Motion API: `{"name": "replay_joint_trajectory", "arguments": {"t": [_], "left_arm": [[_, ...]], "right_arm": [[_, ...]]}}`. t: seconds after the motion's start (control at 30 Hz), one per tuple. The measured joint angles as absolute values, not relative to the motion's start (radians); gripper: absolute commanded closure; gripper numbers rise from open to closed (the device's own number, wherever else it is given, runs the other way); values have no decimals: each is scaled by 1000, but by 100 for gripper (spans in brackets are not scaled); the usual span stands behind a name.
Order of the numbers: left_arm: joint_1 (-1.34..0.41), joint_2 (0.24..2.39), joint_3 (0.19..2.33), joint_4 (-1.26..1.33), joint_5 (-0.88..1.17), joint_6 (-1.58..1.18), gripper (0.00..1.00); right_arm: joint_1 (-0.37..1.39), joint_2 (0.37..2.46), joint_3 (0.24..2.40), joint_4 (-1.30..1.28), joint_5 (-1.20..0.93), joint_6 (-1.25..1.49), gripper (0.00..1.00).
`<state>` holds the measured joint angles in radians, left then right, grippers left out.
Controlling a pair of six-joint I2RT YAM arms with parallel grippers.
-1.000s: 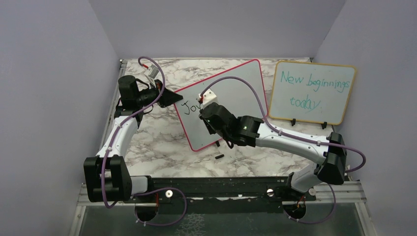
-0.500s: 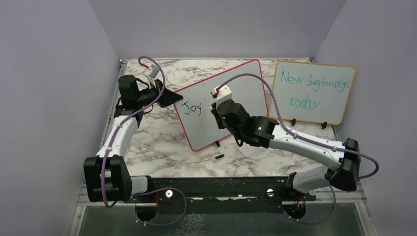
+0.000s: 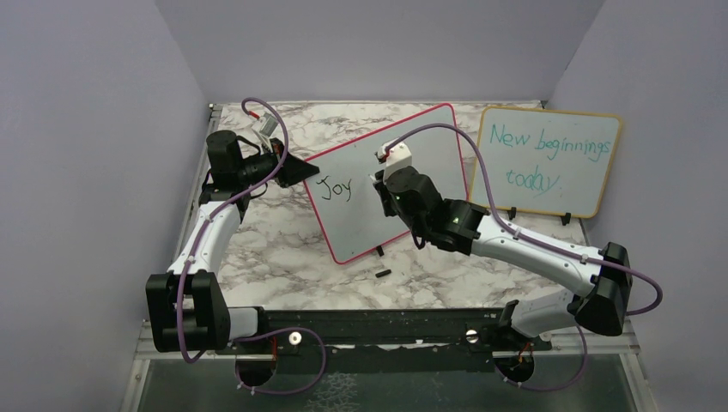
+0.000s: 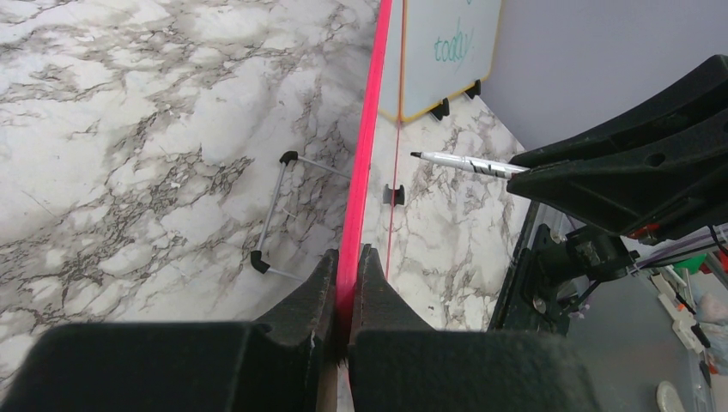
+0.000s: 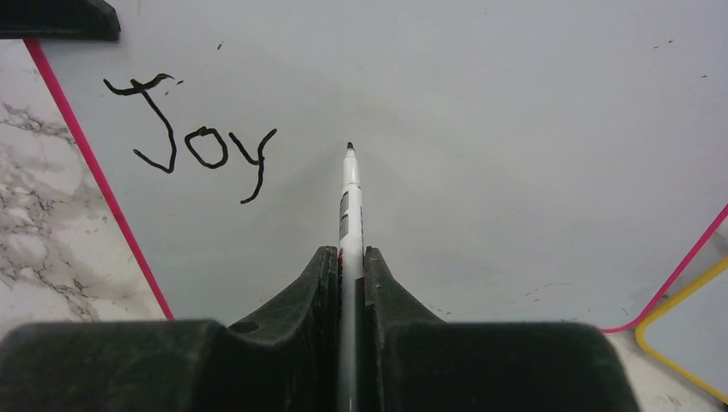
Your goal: Write a sentence on the whiteboard
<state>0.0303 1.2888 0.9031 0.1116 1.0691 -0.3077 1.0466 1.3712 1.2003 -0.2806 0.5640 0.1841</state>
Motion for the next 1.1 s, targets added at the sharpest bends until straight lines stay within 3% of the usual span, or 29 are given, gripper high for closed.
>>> {"name": "replay_joint_trajectory", "arguments": {"t": [1.1], "left_arm": [[30,1292,904,110,1069,-305,100]], "right_arm": [[1023,1423,1206,-202,553,156,99]]}}
